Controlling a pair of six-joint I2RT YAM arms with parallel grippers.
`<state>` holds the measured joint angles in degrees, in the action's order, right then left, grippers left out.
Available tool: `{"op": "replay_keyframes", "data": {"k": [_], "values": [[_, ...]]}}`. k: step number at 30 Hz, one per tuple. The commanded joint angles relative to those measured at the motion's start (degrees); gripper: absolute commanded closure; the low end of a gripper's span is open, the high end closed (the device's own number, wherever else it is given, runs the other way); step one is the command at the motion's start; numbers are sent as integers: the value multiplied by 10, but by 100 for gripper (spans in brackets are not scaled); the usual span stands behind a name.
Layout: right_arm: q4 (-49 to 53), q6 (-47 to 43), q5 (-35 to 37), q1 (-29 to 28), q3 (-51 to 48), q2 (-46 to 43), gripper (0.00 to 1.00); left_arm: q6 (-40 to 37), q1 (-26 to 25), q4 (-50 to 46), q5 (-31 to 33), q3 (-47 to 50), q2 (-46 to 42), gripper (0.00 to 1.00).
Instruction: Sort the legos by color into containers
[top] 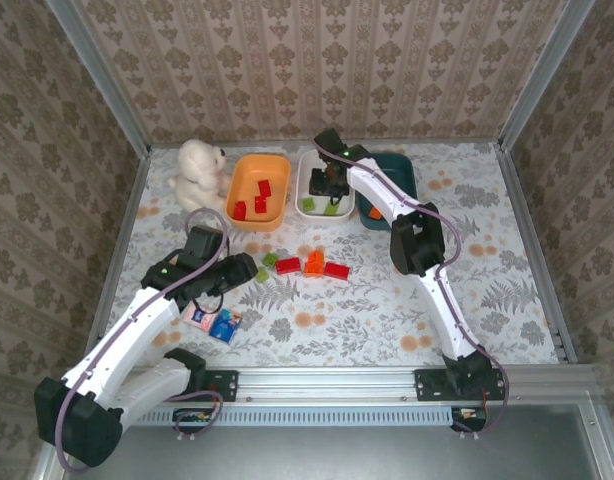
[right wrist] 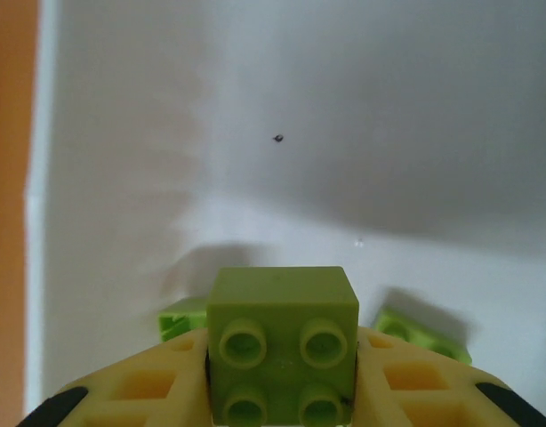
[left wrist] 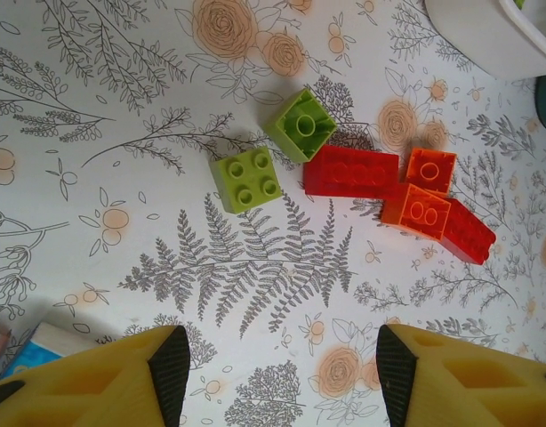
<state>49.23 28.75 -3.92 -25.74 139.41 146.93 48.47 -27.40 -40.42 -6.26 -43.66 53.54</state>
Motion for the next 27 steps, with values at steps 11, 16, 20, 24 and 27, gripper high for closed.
{"op": "replay_keyframes", "data": {"k": [11, 16, 20, 24, 27], "values": [[0, 26, -27, 10, 33, -1, 36, 4, -3, -9, 12, -24, 12, 38], [-24, 0, -20, 6, 22, -80, 35, 2, -2, -9, 14, -32, 13, 38], [-97, -23, -16, -9, -80, -192, 36, -22, -4, 1, 0, -43, 26, 38], [-236, -27, -7, -33, -310, -357, 37, -84, -19, 19, -29, -74, 79, 39], [-308, 2, -11, -42, -484, -473, 38, -147, -45, 30, -48, -110, 140, 39]]}}
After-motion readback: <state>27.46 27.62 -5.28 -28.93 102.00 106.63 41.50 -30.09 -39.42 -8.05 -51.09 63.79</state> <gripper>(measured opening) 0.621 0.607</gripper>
